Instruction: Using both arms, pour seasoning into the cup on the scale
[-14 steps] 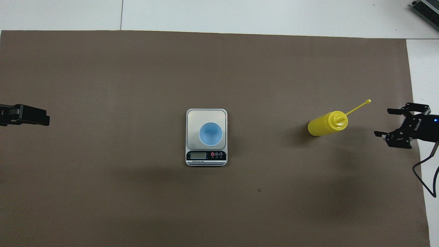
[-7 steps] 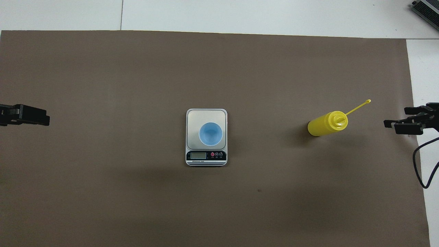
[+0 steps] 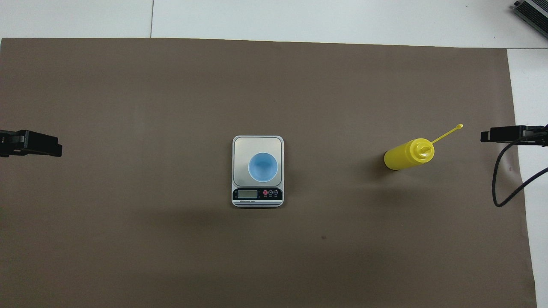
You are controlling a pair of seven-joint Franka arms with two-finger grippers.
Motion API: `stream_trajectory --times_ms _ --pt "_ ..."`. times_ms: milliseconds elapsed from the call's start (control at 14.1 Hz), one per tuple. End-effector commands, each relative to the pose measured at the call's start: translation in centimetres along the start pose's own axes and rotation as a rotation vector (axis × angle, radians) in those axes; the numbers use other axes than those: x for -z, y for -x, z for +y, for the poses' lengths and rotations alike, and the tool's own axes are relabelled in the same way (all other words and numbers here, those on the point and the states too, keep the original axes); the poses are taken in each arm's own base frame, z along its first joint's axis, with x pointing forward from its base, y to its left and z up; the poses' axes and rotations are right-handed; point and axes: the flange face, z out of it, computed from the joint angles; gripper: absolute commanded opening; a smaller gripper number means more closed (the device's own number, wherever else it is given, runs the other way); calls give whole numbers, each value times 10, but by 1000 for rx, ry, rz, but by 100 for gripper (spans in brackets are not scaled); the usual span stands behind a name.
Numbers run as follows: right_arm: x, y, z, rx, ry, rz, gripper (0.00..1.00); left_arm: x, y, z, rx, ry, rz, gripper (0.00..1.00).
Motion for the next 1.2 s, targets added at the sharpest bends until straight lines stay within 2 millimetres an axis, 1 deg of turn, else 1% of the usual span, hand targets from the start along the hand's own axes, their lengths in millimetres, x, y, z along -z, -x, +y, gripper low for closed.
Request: stream_trajectory --times_ms 0,71,212,283,353,495,565,636,707,777,1131 --pt "32 -7 -19 -58 78 -13 100 3 6 -2 16 4 -8 100" --pt "44 -9 -26 -73 77 -20 100 3 6 -2 16 4 -8 100" --pt "62 -15 -44 -114 78 -40 100 3 7 -2 16 4 -7 100" --pt "71 -16 -47 -131 77 -39 100 3 7 -2 16 4 -7 100" --pt "78 -16 -51 -131 77 -49 100 3 7 -2 16 4 -7 100" --pt "88 -15 -68 -104 80 -55 100 3 6 -2 16 4 -8 100" --pt "93 -13 -68 -100 102 -66 100 3 6 -2 16 4 -8 100" --pt "97 -8 -74 -100 135 -92 100 3 6 -2 16 4 -8 100" --pt "98 -5 -95 -93 173 -104 100 3 7 -2 16 4 -7 100" --pt "98 -1 -101 -122 187 -105 100 3 6 -2 16 4 -8 100" --pt "87 12 -101 -131 165 -151 100 3 6 -2 16 4 -8 100"
